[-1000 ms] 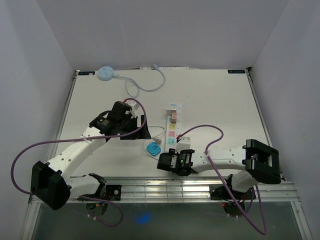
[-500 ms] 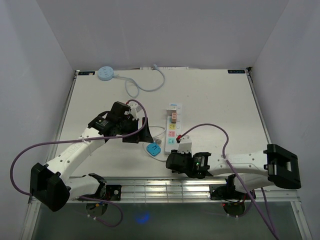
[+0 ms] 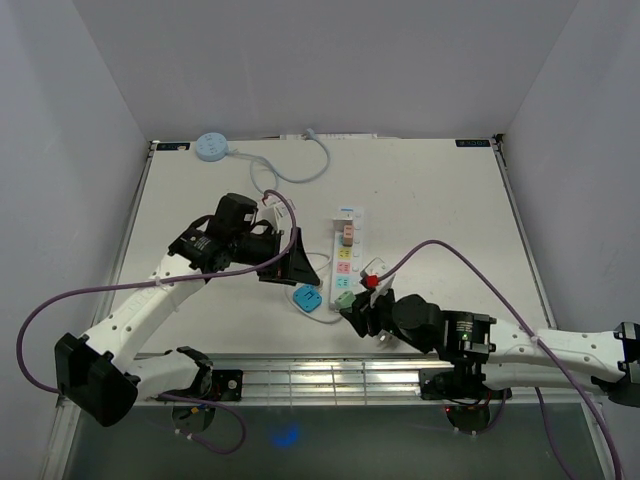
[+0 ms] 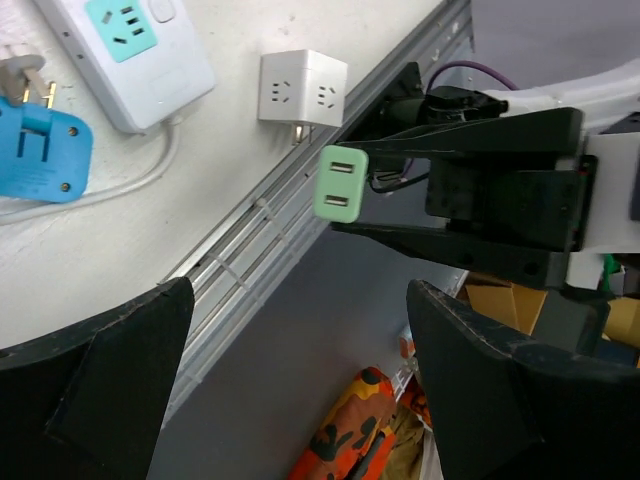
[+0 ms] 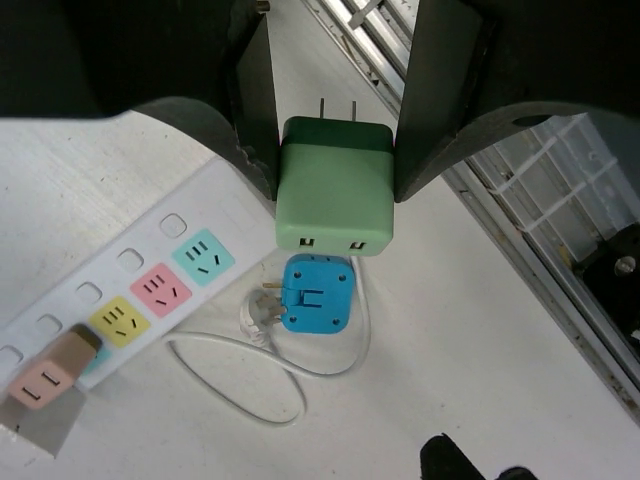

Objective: Insert the plug

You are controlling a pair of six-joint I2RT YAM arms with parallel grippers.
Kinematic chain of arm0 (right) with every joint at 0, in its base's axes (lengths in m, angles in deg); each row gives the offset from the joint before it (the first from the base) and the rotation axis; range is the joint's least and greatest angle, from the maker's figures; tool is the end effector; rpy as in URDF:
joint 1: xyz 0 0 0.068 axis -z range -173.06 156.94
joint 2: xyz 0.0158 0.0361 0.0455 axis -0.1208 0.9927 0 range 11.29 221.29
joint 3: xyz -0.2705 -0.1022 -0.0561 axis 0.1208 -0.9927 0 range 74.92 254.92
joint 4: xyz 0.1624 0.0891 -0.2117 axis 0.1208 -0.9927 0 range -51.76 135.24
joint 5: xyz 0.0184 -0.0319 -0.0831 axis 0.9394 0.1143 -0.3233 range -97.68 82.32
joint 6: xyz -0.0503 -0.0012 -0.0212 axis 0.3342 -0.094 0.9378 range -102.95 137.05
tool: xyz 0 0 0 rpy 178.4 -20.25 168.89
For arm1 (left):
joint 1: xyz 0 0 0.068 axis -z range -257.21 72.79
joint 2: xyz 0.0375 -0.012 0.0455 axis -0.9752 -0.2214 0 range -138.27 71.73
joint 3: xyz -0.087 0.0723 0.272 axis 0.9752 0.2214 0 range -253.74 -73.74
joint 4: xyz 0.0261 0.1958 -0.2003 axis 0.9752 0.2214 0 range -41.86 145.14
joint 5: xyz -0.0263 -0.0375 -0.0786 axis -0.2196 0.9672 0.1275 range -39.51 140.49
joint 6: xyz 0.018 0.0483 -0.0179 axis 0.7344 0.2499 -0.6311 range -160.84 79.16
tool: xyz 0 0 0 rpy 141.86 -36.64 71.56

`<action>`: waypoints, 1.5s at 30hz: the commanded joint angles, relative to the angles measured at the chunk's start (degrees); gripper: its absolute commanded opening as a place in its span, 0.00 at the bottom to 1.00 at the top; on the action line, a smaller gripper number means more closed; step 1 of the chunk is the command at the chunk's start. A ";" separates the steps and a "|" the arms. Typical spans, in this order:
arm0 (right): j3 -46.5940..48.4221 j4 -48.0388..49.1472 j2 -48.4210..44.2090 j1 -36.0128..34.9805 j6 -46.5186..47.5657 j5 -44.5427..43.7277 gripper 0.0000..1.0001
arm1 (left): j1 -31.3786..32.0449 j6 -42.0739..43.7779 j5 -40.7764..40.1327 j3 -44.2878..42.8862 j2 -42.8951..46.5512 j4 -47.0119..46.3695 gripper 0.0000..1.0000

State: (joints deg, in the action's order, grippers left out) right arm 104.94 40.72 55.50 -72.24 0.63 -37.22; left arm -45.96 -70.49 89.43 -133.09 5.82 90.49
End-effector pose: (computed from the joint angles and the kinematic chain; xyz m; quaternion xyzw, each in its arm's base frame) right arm 0.0528 0.1809 0.2722 -0.2823 0.7482 0.2784 0.5320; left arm 0.1947 -0.1451 0.3270 0.1293 0.8811 -0.4368 0.1271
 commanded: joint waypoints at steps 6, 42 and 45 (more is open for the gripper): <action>4.60 5.65 5.18 0.34 13.96 6.51 0.25 | 0.04 -1.37 7.03 -4.37 -1.67 -3.24 0.98; 13.49 8.03 11.78 5.00 26.00 12.75 0.21 | 4.61 -3.84 8.61 -1.82 -9.41 -7.54 0.65; 13.40 8.03 11.87 5.09 26.09 12.93 0.20 | 4.61 -3.84 8.61 -1.99 -9.24 -7.54 0.60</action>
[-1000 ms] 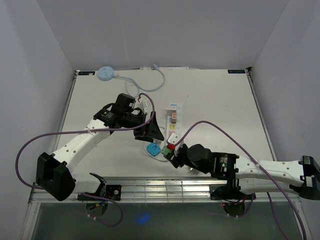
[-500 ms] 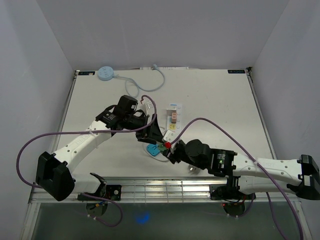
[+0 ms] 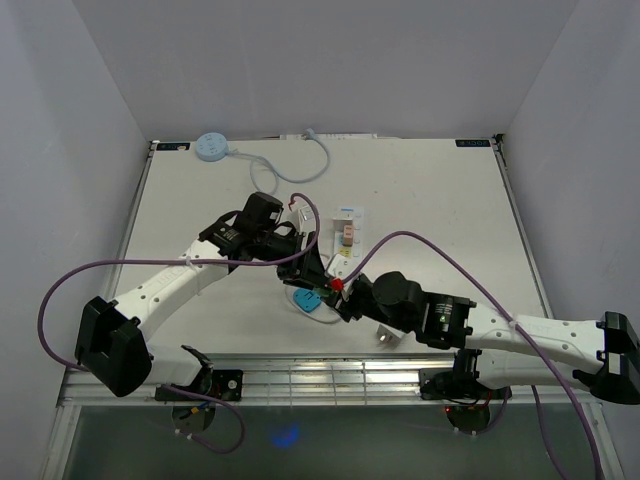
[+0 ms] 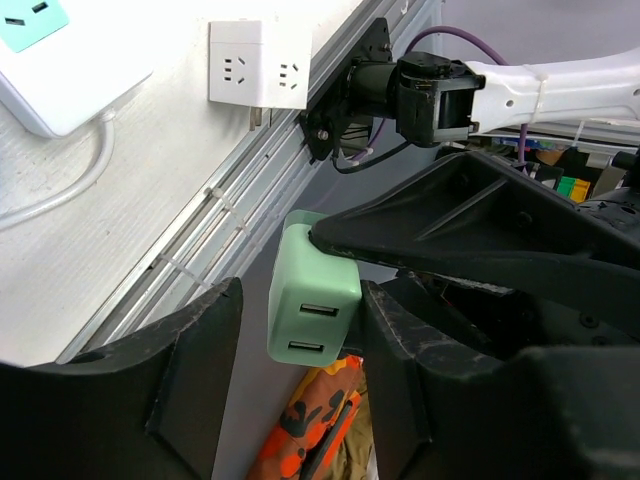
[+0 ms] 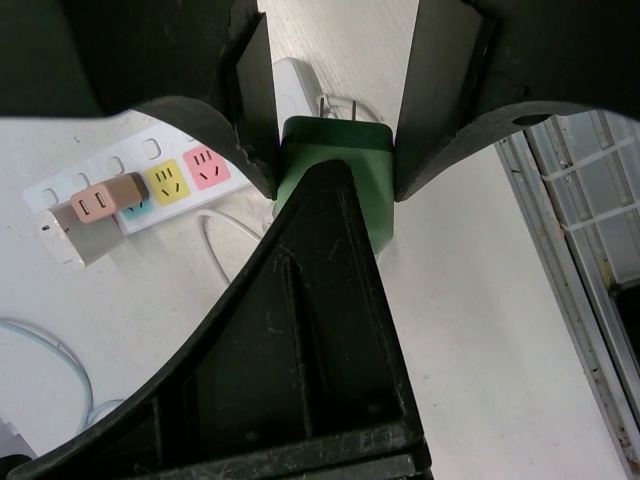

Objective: Insert the plug

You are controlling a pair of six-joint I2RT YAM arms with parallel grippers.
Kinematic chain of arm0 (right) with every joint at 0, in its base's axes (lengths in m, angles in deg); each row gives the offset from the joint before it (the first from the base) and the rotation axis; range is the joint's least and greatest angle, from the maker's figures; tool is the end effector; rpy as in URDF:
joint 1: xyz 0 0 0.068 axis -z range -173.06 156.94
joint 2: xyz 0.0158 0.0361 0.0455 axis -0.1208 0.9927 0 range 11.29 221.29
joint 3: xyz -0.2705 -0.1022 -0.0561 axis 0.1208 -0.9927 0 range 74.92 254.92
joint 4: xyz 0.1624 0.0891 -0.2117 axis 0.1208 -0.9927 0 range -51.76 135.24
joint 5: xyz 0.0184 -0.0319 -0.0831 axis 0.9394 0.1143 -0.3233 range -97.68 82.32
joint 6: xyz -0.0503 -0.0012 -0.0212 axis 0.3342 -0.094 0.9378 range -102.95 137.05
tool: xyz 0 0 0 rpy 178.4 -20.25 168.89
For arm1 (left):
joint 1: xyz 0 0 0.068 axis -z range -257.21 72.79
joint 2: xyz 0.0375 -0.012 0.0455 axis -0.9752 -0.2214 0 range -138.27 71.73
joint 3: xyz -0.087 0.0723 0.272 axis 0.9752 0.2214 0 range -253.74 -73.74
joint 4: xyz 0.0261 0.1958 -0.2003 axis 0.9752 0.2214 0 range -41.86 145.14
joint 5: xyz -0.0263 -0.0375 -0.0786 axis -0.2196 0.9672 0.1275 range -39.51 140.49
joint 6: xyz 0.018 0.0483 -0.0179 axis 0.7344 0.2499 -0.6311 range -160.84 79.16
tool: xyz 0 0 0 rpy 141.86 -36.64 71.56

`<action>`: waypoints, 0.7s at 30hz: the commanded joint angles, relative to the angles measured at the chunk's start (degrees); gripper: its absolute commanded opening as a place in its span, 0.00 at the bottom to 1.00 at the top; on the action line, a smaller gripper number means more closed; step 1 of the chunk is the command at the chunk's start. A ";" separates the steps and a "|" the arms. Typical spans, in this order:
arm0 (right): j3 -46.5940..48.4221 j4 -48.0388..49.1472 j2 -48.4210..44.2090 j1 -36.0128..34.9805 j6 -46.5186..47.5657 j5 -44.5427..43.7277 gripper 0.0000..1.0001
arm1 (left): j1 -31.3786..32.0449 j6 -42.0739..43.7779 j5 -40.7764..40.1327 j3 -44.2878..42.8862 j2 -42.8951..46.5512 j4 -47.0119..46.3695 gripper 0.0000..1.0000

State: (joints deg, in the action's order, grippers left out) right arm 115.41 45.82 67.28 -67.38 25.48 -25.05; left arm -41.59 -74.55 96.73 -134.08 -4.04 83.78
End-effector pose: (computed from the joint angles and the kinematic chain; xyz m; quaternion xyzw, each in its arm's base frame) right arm 0.0746 0.2257 0.3096 -0.4490 0.6490 0.2272 0.5706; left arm 0.2159 -0.1872 0.3010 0.1452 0.8648 -0.4789 0.0415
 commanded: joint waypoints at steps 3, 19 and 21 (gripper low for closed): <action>2.75 2.94 0.09 0.23 1.24 1.98 0.20 | 0.24 0.32 0.70 -1.19 0.88 -0.83 0.59; 1.61 2.23 -0.88 0.23 1.07 0.49 0.20 | 0.24 1.81 -0.45 -2.68 1.06 0.84 0.35; 1.61 2.23 -0.53 0.32 1.24 -0.03 0.20 | 0.24 1.90 -0.36 -2.77 1.32 0.92 0.24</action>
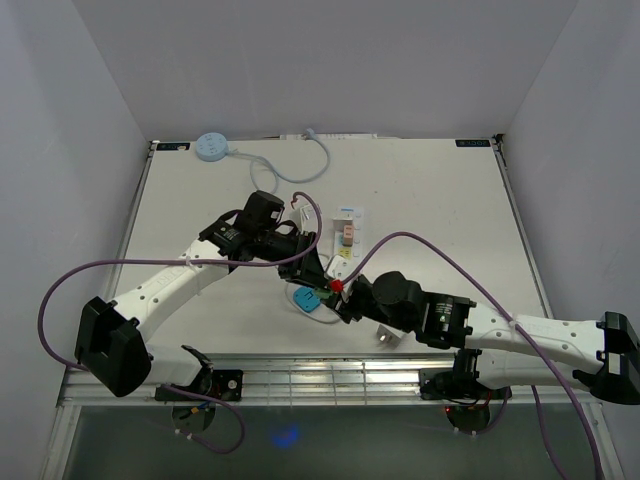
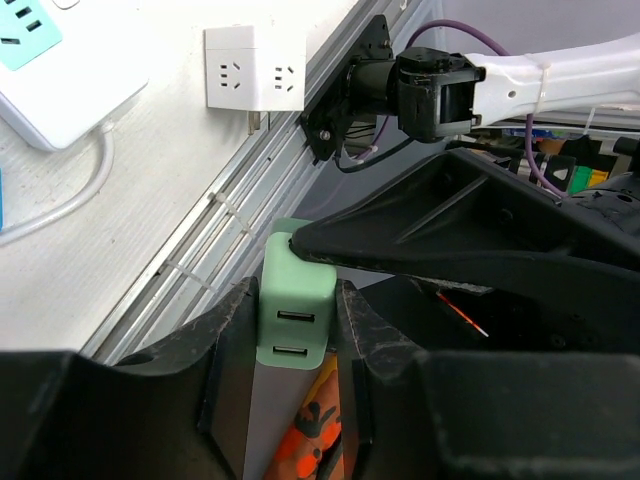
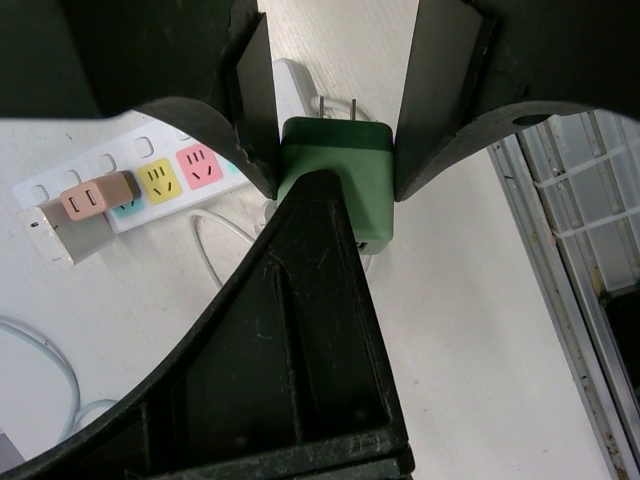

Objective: Insert the plug

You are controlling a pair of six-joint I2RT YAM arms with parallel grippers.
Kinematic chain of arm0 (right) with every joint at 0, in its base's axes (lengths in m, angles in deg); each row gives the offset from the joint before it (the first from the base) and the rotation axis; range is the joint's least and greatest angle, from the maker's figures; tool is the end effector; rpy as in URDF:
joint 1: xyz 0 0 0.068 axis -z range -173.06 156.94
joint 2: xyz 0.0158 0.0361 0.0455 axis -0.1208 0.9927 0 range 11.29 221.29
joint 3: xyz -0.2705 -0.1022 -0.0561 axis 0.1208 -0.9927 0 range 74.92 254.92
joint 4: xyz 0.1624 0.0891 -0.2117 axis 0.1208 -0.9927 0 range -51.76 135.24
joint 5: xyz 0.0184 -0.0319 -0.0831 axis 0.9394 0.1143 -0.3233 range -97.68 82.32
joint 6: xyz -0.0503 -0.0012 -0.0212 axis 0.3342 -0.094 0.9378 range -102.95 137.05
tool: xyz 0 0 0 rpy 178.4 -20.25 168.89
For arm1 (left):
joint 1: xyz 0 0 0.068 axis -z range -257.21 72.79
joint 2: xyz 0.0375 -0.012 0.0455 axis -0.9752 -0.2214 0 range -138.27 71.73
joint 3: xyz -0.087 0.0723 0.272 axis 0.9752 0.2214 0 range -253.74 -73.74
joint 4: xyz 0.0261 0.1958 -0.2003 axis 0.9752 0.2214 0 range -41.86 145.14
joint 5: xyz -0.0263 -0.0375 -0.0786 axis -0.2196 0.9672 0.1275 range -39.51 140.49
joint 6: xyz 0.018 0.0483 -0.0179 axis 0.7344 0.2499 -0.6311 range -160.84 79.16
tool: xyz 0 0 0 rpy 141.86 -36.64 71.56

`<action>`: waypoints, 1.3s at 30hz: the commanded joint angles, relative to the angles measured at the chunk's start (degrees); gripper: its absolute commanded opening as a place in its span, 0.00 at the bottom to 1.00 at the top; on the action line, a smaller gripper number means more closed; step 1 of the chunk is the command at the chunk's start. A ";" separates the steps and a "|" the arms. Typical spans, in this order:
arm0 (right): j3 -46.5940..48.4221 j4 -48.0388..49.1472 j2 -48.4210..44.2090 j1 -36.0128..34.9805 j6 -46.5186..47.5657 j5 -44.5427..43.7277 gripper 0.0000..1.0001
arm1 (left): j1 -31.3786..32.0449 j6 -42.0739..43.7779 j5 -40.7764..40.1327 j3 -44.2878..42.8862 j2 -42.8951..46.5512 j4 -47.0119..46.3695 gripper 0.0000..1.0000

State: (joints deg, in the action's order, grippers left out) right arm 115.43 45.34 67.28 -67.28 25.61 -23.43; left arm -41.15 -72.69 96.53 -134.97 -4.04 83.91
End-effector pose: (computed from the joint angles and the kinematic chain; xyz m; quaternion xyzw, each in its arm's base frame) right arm 0.0741 0.2259 0.3088 -0.4586 0.6460 0.2340 0.5636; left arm 0.2155 -0.1896 0.3060 0.1644 0.8602 -0.4797 0.0537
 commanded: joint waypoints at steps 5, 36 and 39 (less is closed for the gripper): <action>1.50 2.80 0.00 0.21 1.64 -3.23 0.25 | -0.19 0.30 -0.69 -2.14 1.50 0.53 0.00; -15.37 13.26 -13.80 10.75 -6.97 -23.52 0.89 | -1.60 -0.93 -22.04 -20.41 -12.47 4.31 0.00; -15.72 13.17 -14.15 15.05 -10.21 -24.07 0.89 | -1.60 -1.36 -23.62 -21.91 -13.79 4.31 0.00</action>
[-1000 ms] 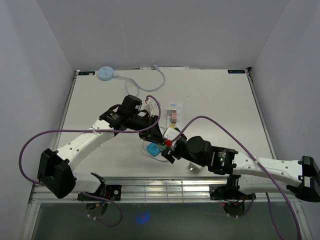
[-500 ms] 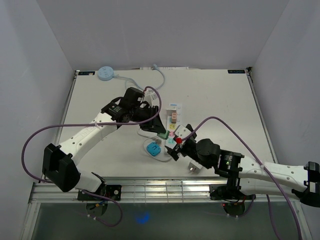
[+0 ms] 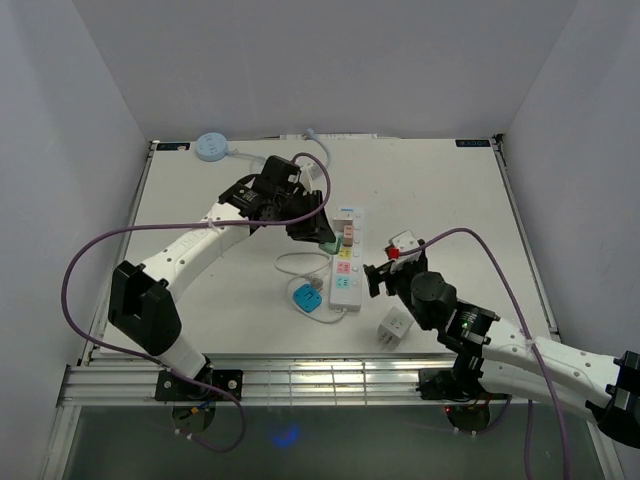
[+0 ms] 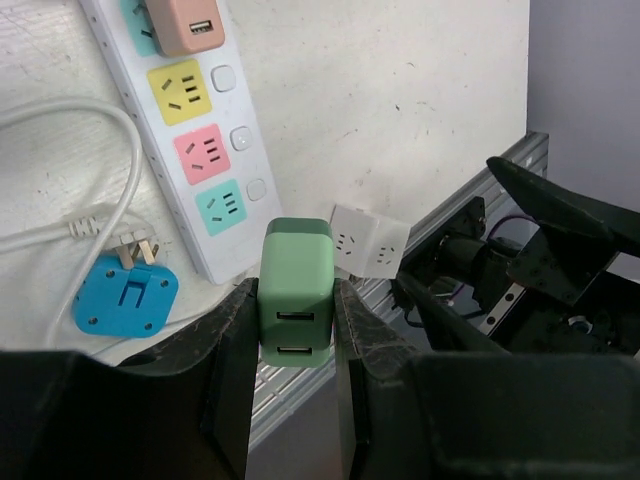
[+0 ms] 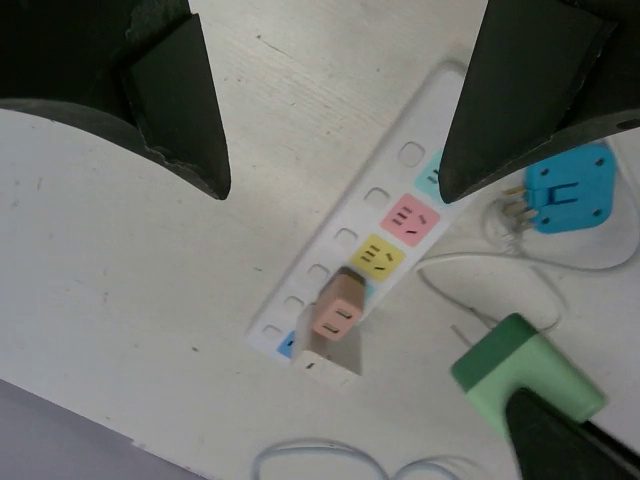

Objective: Insert the plug

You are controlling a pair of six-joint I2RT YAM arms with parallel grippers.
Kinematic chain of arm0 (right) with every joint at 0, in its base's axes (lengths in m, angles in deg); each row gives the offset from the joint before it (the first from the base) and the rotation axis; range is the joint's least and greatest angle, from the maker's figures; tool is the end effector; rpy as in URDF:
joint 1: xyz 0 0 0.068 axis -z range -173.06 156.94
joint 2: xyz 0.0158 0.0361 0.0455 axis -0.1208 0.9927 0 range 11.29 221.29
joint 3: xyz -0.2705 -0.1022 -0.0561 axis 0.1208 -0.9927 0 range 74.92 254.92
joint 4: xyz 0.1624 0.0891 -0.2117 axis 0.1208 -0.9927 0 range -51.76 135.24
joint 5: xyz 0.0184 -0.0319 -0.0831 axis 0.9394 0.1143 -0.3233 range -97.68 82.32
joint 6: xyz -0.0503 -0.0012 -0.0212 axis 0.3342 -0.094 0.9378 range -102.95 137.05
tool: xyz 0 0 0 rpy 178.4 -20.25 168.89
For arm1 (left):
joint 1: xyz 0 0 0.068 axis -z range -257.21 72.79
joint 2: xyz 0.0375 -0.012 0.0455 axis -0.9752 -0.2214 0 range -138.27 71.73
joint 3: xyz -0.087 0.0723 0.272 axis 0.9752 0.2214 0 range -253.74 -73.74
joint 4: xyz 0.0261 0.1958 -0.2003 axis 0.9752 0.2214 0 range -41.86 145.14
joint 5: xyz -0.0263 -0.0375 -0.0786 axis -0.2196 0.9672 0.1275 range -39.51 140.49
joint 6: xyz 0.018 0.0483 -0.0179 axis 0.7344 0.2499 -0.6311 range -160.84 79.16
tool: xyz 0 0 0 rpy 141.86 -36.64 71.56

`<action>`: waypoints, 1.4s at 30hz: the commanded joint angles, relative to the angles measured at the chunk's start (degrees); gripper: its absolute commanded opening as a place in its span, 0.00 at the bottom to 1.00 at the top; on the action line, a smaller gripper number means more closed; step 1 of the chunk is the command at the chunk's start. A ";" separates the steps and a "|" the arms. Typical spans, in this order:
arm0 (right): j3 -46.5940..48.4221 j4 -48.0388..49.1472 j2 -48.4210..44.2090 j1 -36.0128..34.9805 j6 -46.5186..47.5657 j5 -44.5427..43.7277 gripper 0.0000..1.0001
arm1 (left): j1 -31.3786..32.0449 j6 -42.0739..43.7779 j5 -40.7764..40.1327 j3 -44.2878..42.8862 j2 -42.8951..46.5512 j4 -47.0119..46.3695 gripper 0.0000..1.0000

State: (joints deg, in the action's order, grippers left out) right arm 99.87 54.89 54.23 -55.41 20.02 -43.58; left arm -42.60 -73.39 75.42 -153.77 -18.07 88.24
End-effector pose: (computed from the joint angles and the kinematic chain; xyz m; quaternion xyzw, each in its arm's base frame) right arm 0.1045 0.1535 0.2685 -0.2188 0.7147 0.1056 0.6559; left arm 0.2880 -0.2175 0.3320 0.0905 0.9157 -0.3543 0.1670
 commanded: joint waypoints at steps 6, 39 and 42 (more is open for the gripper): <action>0.80 -1.30 1.88 20.75 -15.96 9.84 0.89 | -0.07 -1.28 -5.68 -4.08 -1.69 -0.90 0.00; -8.43 4.15 3.20 40.90 -25.37 24.03 0.90 | 11.79 -4.45 -30.82 -16.21 -19.01 5.52 0.00; -8.51 4.24 3.12 40.81 -25.37 24.21 0.90 | 11.80 -4.53 -30.20 -16.74 -20.41 5.69 0.00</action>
State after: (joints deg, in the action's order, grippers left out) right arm 91.61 56.22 57.88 -14.82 -5.03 -19.47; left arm -30.95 -77.35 46.35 -168.22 -37.66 93.81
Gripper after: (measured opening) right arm 0.897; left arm 0.405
